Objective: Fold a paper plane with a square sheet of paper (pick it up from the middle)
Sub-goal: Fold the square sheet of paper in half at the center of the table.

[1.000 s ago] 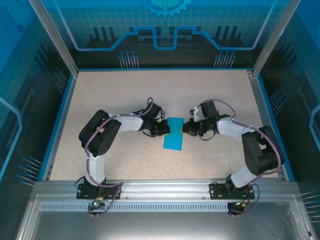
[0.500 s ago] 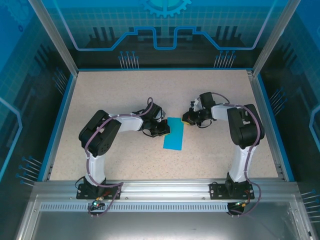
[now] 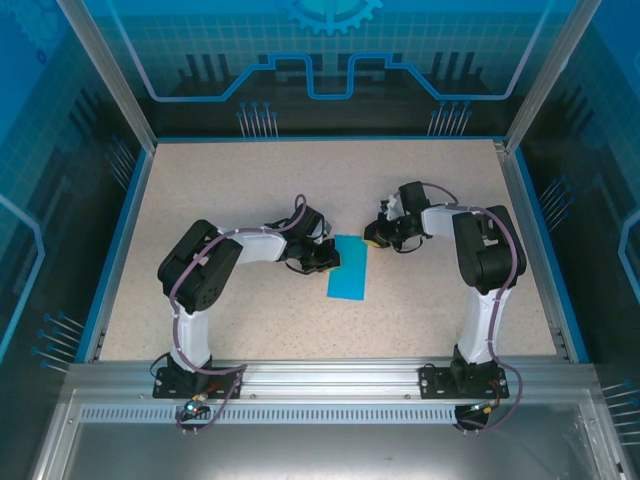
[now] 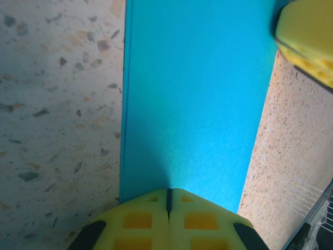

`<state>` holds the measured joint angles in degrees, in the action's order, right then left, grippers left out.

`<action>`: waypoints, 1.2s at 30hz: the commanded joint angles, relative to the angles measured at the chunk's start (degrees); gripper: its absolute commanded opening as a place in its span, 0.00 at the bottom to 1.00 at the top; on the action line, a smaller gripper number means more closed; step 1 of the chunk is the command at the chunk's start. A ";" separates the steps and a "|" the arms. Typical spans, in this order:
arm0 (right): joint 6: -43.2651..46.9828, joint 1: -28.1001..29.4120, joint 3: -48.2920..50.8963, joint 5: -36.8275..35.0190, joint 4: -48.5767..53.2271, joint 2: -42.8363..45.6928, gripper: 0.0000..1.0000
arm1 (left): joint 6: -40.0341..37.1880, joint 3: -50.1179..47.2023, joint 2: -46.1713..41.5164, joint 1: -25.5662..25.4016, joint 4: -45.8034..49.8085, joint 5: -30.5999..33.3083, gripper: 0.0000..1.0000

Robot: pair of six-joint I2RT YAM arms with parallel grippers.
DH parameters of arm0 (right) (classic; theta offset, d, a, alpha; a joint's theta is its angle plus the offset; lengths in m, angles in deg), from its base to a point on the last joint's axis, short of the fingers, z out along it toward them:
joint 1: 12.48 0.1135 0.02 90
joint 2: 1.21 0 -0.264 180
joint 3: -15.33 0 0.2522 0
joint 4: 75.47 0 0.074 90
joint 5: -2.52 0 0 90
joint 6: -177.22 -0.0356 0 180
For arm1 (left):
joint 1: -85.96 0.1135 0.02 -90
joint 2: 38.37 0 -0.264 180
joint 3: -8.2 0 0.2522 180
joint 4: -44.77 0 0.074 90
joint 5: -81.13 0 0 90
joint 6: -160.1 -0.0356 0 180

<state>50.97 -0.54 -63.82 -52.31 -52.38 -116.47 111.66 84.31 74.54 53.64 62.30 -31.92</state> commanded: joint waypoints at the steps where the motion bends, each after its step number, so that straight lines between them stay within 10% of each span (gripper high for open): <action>1: -0.40 -0.89 -2.59 1.52 0.52 -1.27 0.06 | -1.69 -1.89 5.00 -0.26 8.97 4.94 0.00; 18: 1.51 -0.86 -2.44 0.92 4.88 3.83 0.06 | -1.69 -1.80 4.70 -0.25 9.68 5.29 0.00; 36: -5.49 10.89 28.14 -0.56 -4.76 22.58 0.07 | -1.92 -1.09 4.87 -0.28 9.85 4.86 0.00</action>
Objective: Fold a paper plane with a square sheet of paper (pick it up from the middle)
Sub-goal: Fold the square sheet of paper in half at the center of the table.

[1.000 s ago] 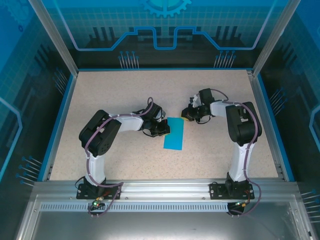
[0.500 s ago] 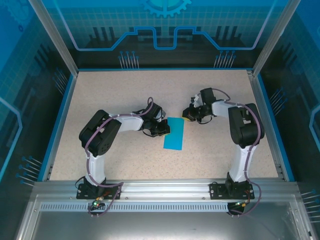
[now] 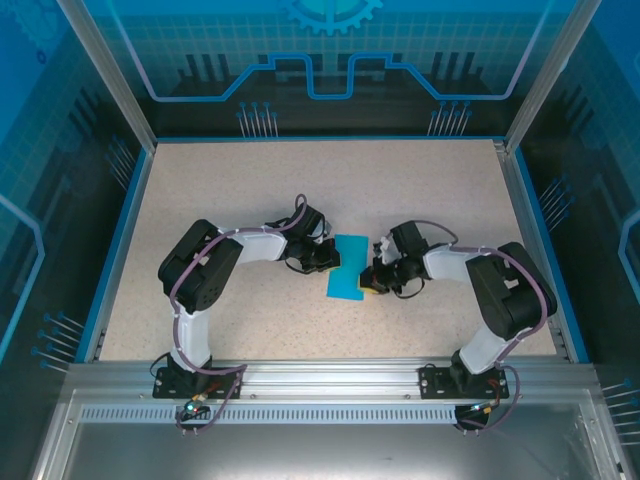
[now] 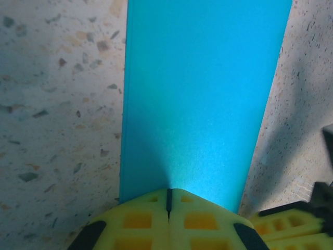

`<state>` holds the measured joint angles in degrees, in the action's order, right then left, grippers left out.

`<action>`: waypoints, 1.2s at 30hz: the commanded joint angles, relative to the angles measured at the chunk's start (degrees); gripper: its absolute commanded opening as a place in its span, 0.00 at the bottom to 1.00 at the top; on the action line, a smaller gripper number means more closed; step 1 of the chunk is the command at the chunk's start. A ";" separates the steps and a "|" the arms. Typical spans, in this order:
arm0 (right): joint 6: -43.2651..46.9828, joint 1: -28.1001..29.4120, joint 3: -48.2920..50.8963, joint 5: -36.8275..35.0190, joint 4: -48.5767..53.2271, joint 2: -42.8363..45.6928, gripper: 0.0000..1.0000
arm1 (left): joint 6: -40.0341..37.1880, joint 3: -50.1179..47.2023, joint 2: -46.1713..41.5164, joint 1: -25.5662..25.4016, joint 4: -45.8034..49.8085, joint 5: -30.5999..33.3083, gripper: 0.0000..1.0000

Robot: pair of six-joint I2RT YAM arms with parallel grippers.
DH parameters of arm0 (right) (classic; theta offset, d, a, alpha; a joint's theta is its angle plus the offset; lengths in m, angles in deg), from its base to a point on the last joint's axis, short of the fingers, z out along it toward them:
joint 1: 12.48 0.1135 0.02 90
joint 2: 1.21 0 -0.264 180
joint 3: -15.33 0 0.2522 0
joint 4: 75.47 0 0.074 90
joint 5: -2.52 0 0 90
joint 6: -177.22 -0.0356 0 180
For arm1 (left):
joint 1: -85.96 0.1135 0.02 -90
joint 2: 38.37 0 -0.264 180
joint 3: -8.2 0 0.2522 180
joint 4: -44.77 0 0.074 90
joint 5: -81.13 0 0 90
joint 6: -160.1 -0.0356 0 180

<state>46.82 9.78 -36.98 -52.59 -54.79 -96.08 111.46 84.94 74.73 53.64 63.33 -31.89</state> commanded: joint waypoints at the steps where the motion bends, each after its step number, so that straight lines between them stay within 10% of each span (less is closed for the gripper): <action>1: -1.26 0.57 2.05 -0.40 -2.43 2.55 0.08 | -1.89 -1.74 4.76 -0.29 8.83 4.77 0.00; 36: -2.96 2.51 6.92 -0.88 -7.20 -0.49 0.08 | -1.78 -2.44 3.36 -0.23 7.87 4.35 0.00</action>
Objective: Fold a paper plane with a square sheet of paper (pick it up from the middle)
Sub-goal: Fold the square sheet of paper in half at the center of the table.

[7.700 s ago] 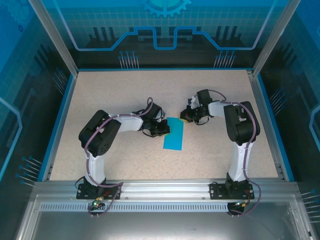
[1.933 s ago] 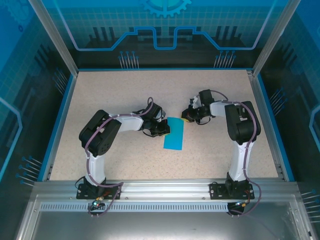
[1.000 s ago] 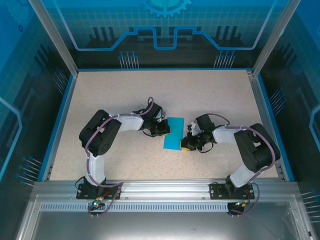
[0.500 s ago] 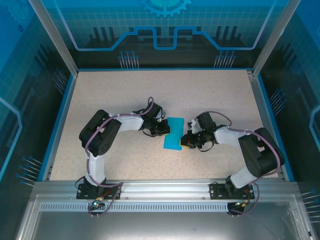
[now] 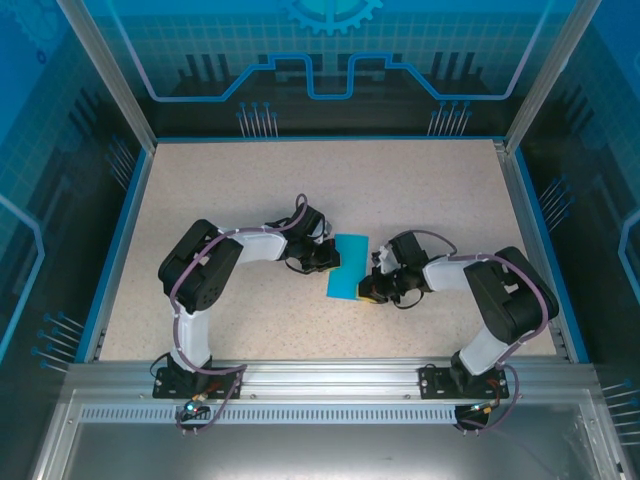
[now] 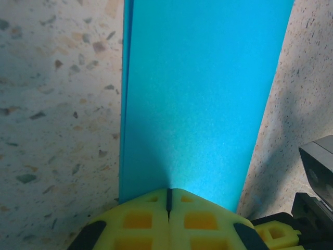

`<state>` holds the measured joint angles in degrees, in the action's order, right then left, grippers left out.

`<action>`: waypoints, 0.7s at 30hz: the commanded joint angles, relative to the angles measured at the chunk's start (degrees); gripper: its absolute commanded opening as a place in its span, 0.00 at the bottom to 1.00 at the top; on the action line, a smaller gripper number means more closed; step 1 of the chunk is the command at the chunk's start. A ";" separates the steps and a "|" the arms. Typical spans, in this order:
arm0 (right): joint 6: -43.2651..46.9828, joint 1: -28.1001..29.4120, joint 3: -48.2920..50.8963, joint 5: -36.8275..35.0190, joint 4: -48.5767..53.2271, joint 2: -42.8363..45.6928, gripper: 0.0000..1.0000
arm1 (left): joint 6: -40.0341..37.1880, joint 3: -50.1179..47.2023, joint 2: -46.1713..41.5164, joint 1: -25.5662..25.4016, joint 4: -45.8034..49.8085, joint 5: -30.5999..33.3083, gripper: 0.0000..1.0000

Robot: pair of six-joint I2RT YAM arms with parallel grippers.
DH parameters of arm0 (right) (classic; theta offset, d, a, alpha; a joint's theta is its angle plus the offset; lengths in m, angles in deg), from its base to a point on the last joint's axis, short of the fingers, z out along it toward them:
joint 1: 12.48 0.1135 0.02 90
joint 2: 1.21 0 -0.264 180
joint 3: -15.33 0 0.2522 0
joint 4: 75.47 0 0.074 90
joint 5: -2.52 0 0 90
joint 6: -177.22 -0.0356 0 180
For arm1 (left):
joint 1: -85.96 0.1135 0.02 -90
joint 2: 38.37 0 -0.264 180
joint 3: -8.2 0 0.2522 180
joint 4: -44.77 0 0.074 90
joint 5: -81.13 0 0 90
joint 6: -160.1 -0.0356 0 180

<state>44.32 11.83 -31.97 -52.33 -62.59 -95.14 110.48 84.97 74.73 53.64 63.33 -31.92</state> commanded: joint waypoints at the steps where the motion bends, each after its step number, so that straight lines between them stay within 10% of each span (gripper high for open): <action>1: -0.16 0.45 1.40 -1.05 1.21 -0.53 0.08 | -0.67 -2.37 3.14 -0.25 7.78 4.20 0.00; 21: 3.21 0.12 -15.41 -23.61 21.78 3.79 0.19 | 3.51 -5.03 -11.32 2.04 1.35 2.55 0.26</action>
<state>47.38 11.85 -44.93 -72.61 -43.90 -89.20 112.32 82.56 66.32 54.23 64.33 -31.15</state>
